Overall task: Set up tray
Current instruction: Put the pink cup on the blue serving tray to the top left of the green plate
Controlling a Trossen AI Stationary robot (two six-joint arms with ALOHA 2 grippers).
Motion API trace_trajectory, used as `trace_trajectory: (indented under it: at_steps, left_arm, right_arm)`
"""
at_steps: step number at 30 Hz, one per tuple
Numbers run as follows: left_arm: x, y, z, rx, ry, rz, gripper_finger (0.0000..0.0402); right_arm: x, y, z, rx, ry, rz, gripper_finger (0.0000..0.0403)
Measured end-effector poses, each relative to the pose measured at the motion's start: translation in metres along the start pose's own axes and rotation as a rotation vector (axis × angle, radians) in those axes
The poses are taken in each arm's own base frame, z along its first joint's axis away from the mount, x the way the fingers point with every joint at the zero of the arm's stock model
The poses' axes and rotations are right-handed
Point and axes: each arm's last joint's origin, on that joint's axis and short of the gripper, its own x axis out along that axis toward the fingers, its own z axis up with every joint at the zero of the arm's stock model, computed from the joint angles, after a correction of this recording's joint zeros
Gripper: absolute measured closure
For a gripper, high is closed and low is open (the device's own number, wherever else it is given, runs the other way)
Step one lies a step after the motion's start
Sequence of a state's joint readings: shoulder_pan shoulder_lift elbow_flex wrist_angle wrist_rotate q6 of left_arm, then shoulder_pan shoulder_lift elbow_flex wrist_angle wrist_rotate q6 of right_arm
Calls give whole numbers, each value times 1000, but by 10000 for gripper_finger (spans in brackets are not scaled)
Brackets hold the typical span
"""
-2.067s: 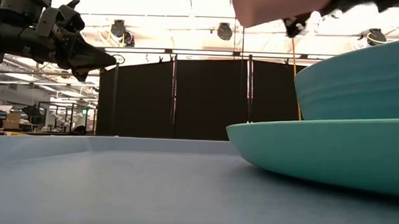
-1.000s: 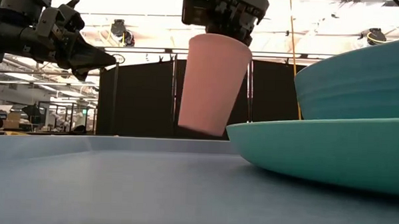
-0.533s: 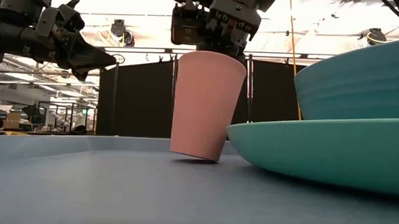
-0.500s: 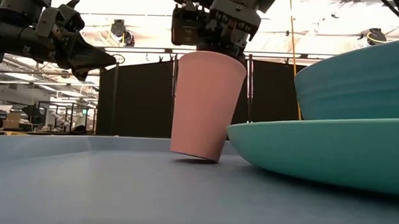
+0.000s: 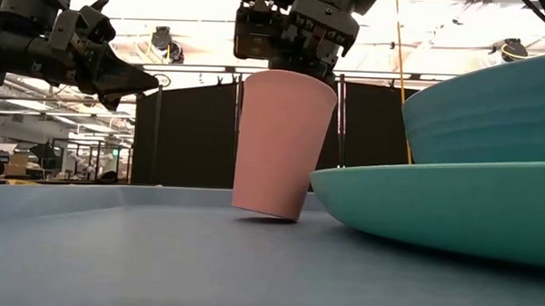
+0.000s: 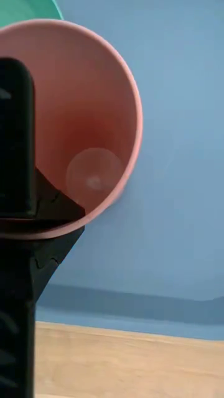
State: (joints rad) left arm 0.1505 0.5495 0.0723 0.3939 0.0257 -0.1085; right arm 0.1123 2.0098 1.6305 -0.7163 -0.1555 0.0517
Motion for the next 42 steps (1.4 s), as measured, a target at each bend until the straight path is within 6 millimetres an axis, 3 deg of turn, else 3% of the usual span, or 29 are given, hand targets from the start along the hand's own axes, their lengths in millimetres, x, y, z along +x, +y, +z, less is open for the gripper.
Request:
trace_trajectory:
  at_steps: [11,20,24,42]
  left_arm:
    - [0,0,0,0,-4,0,371]
    - [0,0,0,0,-2,0,371]
    - [0,0,0,21,0,0,371]
    - [0,0,0,29,1,0,371]
  right_arm:
    - [-12,2,7,-21,17,-28,403]
    - [14,-2,6,-20,54,-19,403]
    - [15,-3,7,-34,53,-18,401]
    - [6,15,15,-112,-26,-58,291]
